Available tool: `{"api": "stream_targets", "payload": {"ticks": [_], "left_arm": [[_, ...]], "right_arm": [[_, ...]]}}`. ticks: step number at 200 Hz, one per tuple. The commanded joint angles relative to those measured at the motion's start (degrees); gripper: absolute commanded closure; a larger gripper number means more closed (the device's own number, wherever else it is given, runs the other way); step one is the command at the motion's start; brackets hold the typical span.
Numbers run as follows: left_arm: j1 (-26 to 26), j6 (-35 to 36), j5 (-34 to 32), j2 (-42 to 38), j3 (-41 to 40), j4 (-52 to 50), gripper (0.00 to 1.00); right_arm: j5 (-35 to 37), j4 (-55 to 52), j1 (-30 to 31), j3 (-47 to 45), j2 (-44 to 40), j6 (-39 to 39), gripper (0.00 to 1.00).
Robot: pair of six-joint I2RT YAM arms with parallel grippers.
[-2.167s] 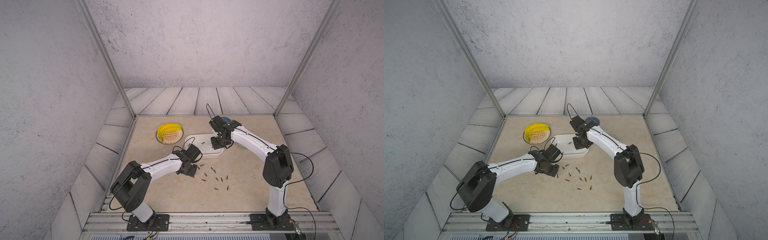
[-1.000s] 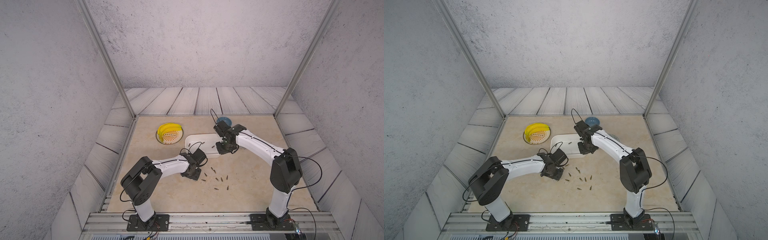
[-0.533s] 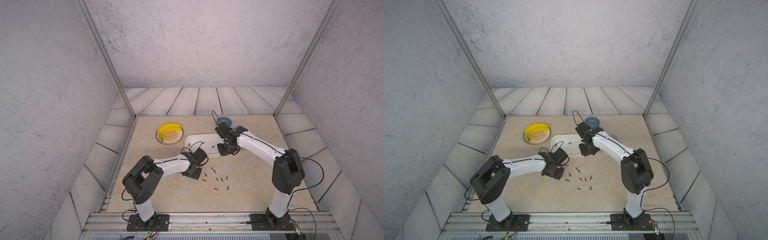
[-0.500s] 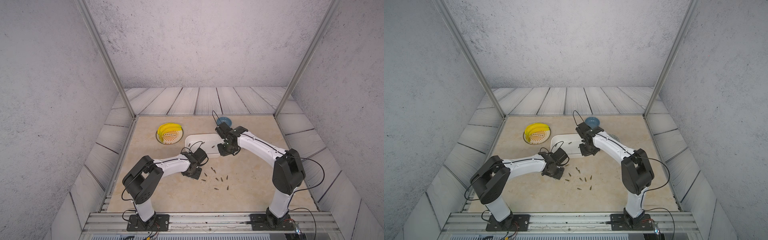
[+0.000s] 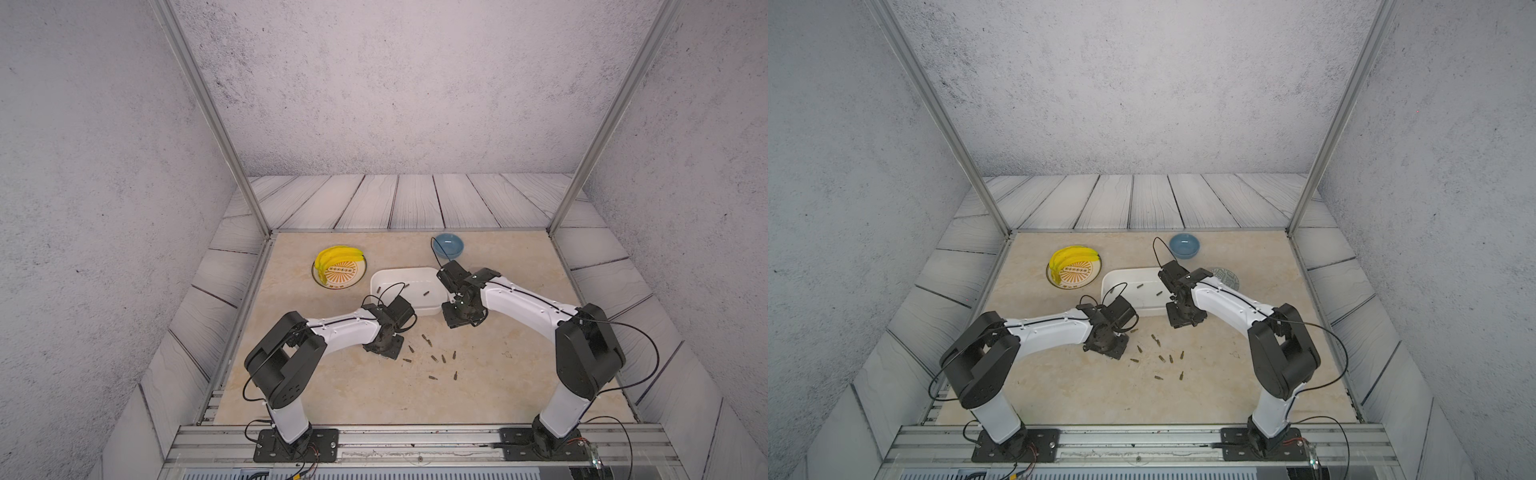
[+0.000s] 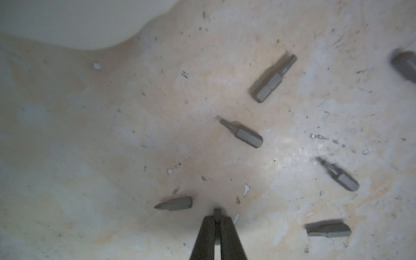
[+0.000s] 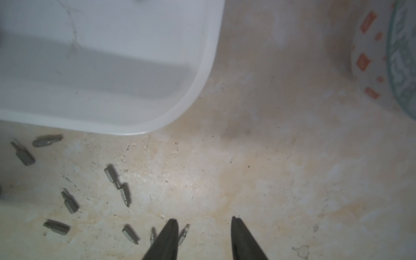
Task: Put the bit on the desktop into the storage box
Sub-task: Pick up the screwdriver bit from the center of the board, then place the screwdriver bit in the storage box.
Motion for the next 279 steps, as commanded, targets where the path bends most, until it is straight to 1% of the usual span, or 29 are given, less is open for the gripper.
{"api": "stream_targets", "payload": {"ticks": [1,13,30,77,113,147,173,206,229,253,272,275,279], "left_arm": [[-0.6,0.9,0.6,0.2,1.1,-1.9,1.0],[-0.6,1.2,0.6,0.5,1.9,-2.7,1.0],[-0.6,1.5,0.6,0.7,3.0,-3.4,1.0],[-0.5,2.2,-0.5,-0.7,5.8,-6.3,1.0],[0.0,3.9,-1.6,-0.7,10.4,-10.1,1.0],[1.8,7.0,-3.1,0.1,18.6,-14.7,1.0],[4.5,9.9,-3.3,2.1,25.8,-17.7,1.0],[8.4,13.0,-1.9,7.7,35.4,-19.7,1.0],[10.2,14.4,-0.3,12.7,40.8,-20.7,1.0],[11.1,14.9,-0.3,15.7,43.2,-21.0,1.0],[11.5,13.9,-0.9,13.6,42.0,-21.1,1.0],[11.5,13.6,-0.9,12.9,41.2,-20.7,0.96],[11.5,13.3,-1.0,11.8,40.1,-20.1,0.88]], "right_arm": [[0.1,1.2,-0.2,-1.6,-3.3,1.3,0.46],[0.1,1.0,-0.2,-2.2,-3.7,1.6,0.42],[-0.1,0.9,-0.2,-3.2,-4.2,1.9,0.41],[0.1,1.9,-0.3,-6.7,-5.8,2.5,0.4],[0.2,2.5,-0.3,-8.6,-6.8,3.0,0.4],[-0.2,3.3,-0.2,-11.0,-8.2,3.7,0.4],[0.0,3.1,-0.2,-11.9,-8.8,3.8,0.4],[0.0,2.7,-0.2,-12.1,-9.7,3.9,0.4],[-0.6,2.4,-0.2,-12.4,-10.2,4.4,0.4],[-0.9,2.8,-0.1,-13.9,-10.6,4.6,0.4],[-1.9,3.3,0.0,-15.3,-11.2,4.7,0.4],[-2.1,3.5,0.0,-15.5,-11.3,4.8,0.4],[-2.4,3.5,0.1,-15.7,-11.5,4.9,0.4]]}}
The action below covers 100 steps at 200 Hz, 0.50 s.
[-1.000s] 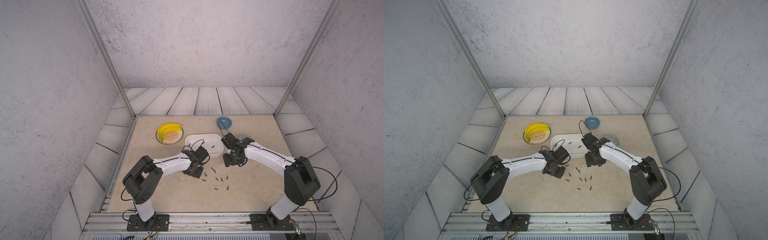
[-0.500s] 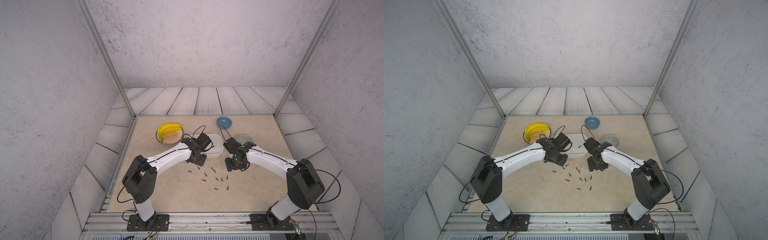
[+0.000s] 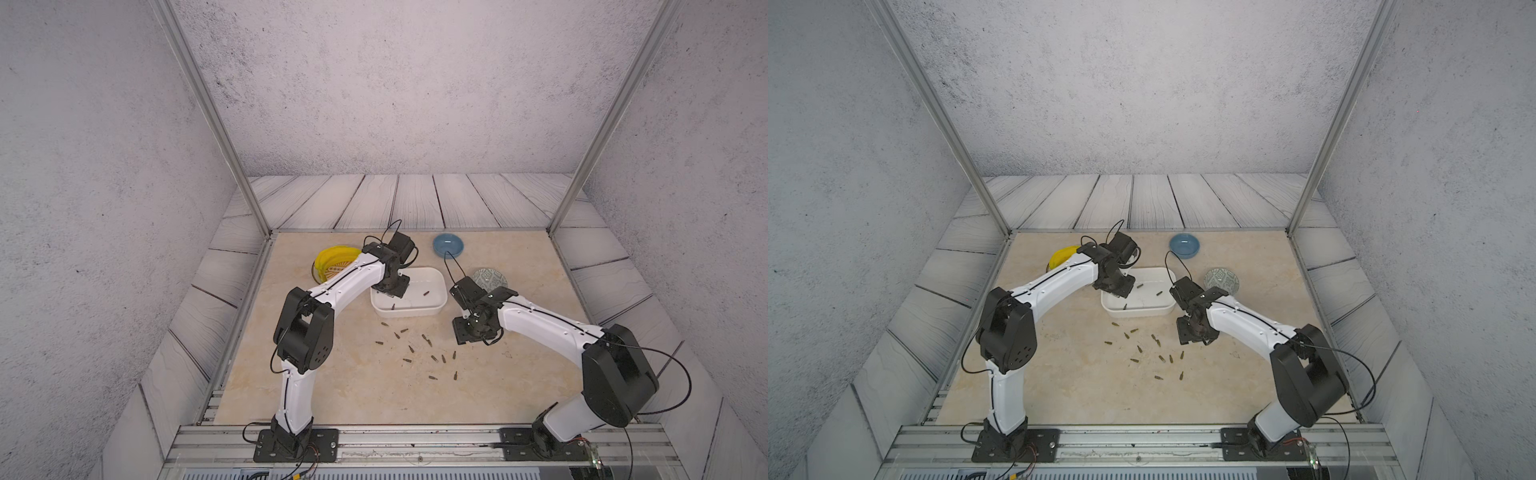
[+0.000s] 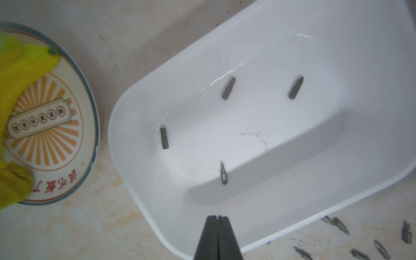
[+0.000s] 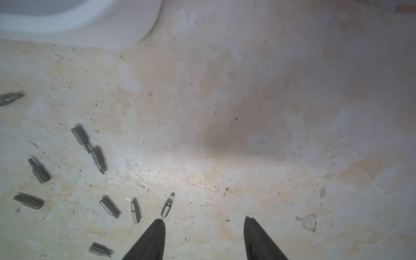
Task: Put the bit on the desktop into the storage box
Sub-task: Place the screwdriver bit in the storage box.
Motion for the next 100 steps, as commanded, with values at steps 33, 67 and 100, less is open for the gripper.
{"api": "stream_targets", "payload": {"ticks": [33,67,100], "left_arm": [[0.3,-2.3,-0.8,-10.7,-10.9,1.2,0.56],[0.3,-3.9,-0.2,-13.6,-16.8,2.6,0.49],[0.3,-4.7,-0.3,-16.4,-20.9,4.0,0.47]], "right_arm": [[-2.9,0.8,1.9,-4.1,-2.6,3.1,0.41],[-2.0,3.5,3.8,-6.7,-2.0,5.2,0.44],[-1.1,4.7,6.4,-5.2,1.0,6.7,0.46]]}}
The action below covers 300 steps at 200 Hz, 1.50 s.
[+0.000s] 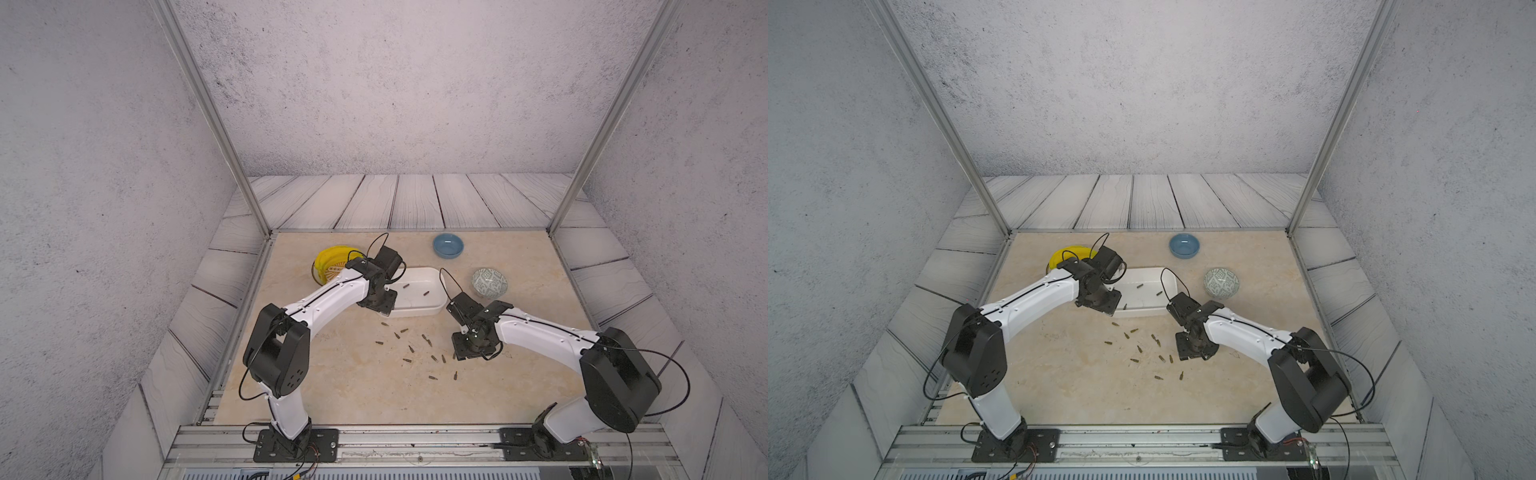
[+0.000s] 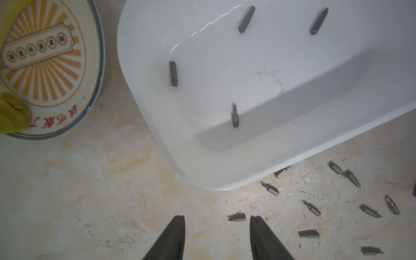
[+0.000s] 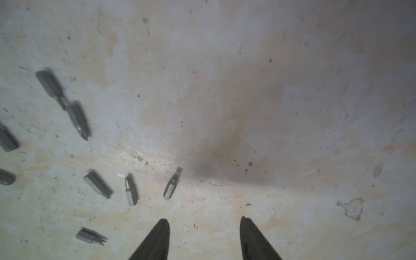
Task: Put the bit on the desktop into the storage box
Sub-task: Pick up the screwdriver bit from the center of the board.
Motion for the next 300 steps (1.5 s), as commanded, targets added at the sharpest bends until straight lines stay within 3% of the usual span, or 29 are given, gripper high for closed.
{"api": "stream_targets", "payload": {"ticks": [1,111,300], "left_arm": [[0.2,-1.3,0.0,-2.5,-2.6,1.0,0.47],[0.2,-1.9,-0.1,-5.6,-9.3,2.9,0.47],[0.2,-2.9,-0.2,-9.6,-15.5,3.6,0.49]], "right_arm": [[0.7,1.7,1.7,1.0,2.2,2.4,0.46],[4.4,3.5,4.5,2.1,8.6,4.8,0.59],[-0.7,4.6,4.5,-0.6,12.9,4.3,0.91]]}}
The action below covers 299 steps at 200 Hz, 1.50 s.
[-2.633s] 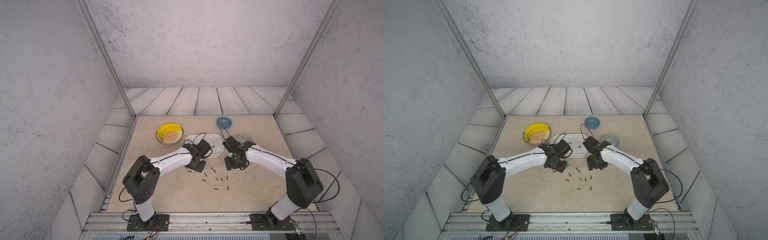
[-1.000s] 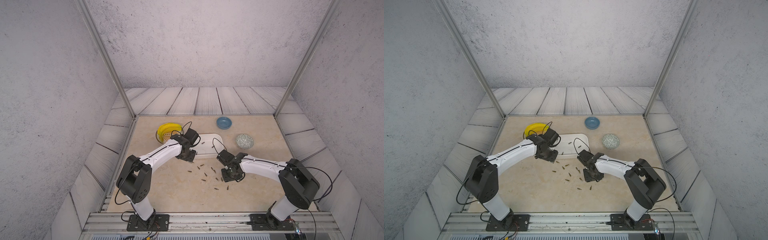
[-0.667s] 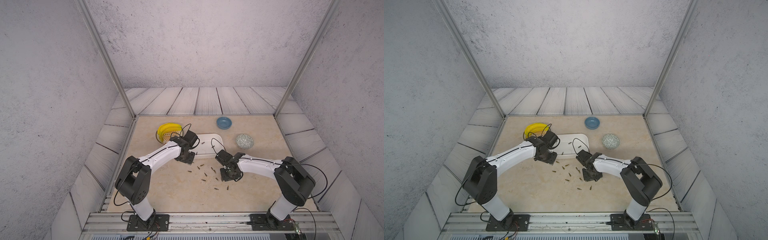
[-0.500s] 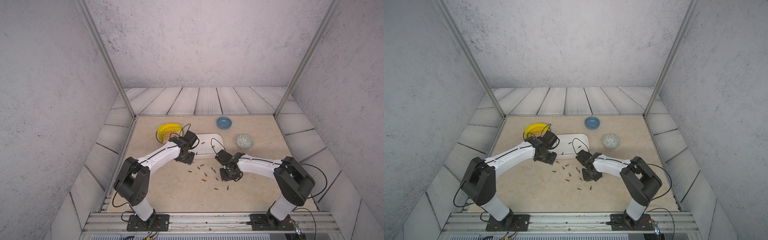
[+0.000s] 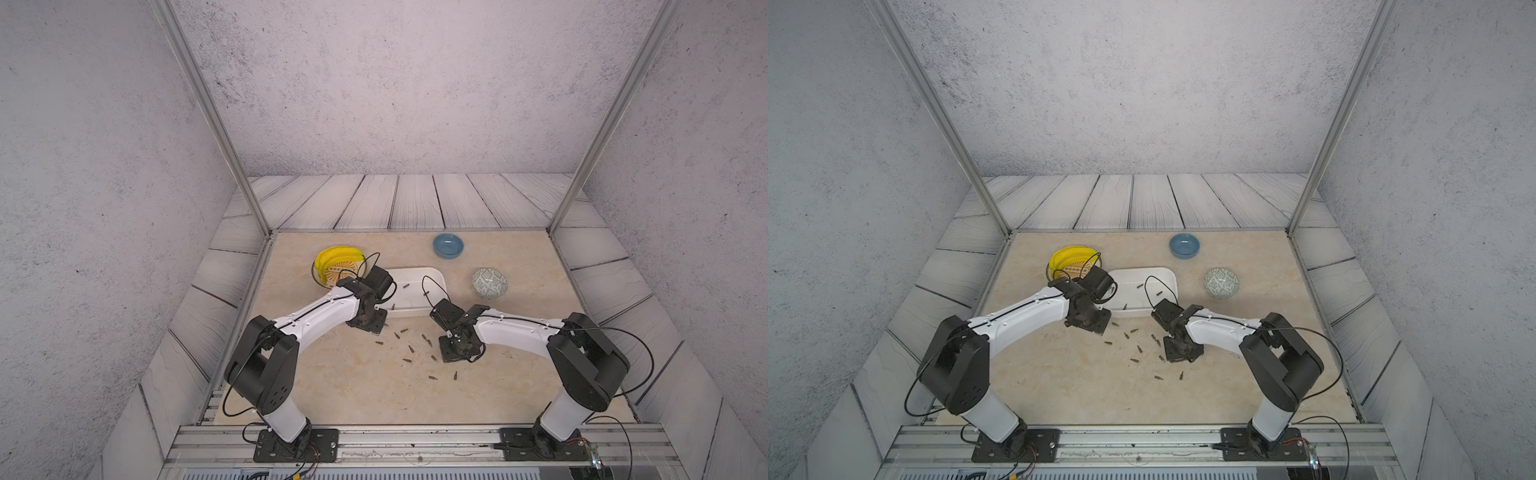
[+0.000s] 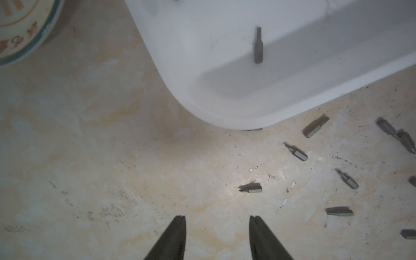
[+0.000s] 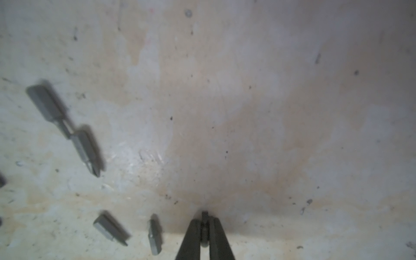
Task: Put the bit on the desktop into the storage box
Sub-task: Pick up the screwdriver bit from the center of the board, then place the screwdriver bit in the storage box.
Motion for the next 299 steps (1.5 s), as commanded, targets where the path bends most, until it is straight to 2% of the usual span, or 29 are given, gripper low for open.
{"api": "stream_targets", "payload": {"ticks": [1,24,103,167,195,238,269,299], "left_arm": [[0.2,-0.7,-0.2,-2.1,-1.4,-0.3,0.49],[0.2,-1.4,-0.2,-2.8,-3.0,0.3,0.49],[0.2,-2.1,0.4,-3.1,-5.8,1.7,0.49],[0.1,-3.0,1.3,-3.6,-8.6,4.0,0.5],[-0.5,-3.9,2.0,-4.2,-11.2,6.8,0.5],[-2.0,-2.0,-1.7,-3.8,-13.4,10.5,0.51],[-2.4,-1.6,-2.2,-2.9,-13.9,11.7,0.52],[-3.6,-0.1,-3.1,-2.6,-14.5,13.1,0.52]], "right_arm": [[-1.2,-0.9,0.2,-2.1,4.0,0.2,0.91],[-1.1,-1.5,0.2,-1.5,4.5,-0.1,1.0],[2.4,-7.2,0.1,3.4,-0.9,-1.1,1.0],[6.8,-14.8,-1.8,15.0,-2.5,-5.1,1.0],[7.3,-17.7,-5.6,26.8,1.1,-10.3,1.0],[4.3,-22.1,-9.8,46.7,14.1,-16.0,1.0],[3.0,-21.0,-10.2,52.1,21.2,-16.6,1.0],[1.1,-19.4,-10.3,52.4,24.7,-16.7,1.0]]}}
